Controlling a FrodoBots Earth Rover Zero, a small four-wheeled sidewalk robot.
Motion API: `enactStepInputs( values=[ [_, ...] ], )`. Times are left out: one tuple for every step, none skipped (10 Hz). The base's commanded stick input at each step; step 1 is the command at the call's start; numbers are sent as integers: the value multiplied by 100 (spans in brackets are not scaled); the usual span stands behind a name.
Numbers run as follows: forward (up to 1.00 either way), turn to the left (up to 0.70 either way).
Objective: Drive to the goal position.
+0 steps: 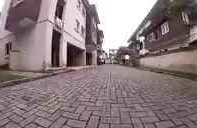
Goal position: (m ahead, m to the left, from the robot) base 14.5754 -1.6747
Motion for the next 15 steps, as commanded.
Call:
enactStepInputs(
  values=[
    [70, 0],
    [70, 0],
    [70, 0],
    [70, 0],
    [70, 0],
    [70, 0],
    [70, 0],
    [70, 0],
    [70, 0],
    [70, 0],
    [70, 0],
    [70, 0],
    [70, 0],
    [70, 0],
    [70, 0]
  ],
)
